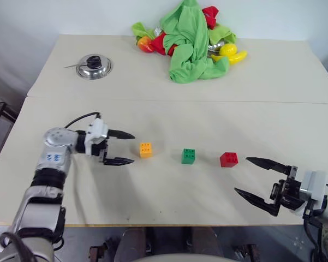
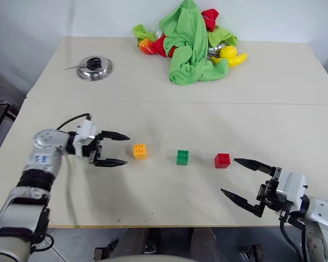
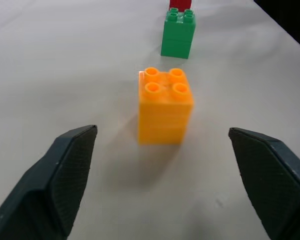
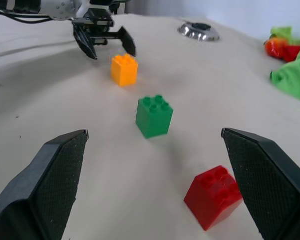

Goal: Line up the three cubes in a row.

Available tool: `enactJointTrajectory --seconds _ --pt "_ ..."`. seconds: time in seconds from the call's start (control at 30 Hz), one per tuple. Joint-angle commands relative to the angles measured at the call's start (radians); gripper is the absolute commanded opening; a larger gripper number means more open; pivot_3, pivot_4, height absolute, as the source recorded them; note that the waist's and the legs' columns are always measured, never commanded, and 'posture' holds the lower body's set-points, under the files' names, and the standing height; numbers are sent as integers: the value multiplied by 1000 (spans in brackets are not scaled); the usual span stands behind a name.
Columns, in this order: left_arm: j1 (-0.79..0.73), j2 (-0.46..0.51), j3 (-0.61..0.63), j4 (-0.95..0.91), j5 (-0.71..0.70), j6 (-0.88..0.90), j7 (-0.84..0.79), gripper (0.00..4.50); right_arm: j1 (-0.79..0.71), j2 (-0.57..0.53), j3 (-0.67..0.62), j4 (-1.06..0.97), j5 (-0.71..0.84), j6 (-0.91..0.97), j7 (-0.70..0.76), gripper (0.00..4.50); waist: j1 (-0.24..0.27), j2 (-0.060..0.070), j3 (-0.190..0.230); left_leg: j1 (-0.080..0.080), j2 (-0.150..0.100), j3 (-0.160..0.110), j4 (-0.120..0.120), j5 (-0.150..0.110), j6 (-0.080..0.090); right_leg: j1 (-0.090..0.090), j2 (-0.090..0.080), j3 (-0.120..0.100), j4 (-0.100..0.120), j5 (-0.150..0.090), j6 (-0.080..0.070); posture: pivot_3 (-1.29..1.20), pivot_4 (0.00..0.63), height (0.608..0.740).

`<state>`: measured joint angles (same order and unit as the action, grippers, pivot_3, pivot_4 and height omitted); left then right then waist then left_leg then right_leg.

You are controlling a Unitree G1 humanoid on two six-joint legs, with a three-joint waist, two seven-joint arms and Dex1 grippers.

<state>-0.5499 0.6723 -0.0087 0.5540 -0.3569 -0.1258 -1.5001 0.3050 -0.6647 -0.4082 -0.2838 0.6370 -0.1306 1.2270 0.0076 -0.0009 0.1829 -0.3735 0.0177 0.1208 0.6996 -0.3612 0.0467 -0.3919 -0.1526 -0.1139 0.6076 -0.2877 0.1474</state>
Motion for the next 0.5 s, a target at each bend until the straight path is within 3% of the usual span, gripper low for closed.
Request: enactJointTrajectory --seconds 0.03,0.27,0.5 --pt "138 72 110 -178 -92 86 14 4481 -1 -27 -76 41 51 -17 51 4500 -8 0 0 0 0 0 0 0 0 0 0 0 0 0 0 0 150 740" --pt "262 43 267 -330 -179 141 177 4481 -141 -17 -59 193 26 -55 88 4500 -6 0 0 3 -1 -2 1 0 0 2 -4 0 3 0 0 0 150 740" --pt "347 -7 264 -448 -186 152 213 4481 -139 -36 -70 251 9 -73 142 4500 -9 0 0 2 -3 -1 -1 0 0 1 -6 -3 3 0 -1 0 150 740"
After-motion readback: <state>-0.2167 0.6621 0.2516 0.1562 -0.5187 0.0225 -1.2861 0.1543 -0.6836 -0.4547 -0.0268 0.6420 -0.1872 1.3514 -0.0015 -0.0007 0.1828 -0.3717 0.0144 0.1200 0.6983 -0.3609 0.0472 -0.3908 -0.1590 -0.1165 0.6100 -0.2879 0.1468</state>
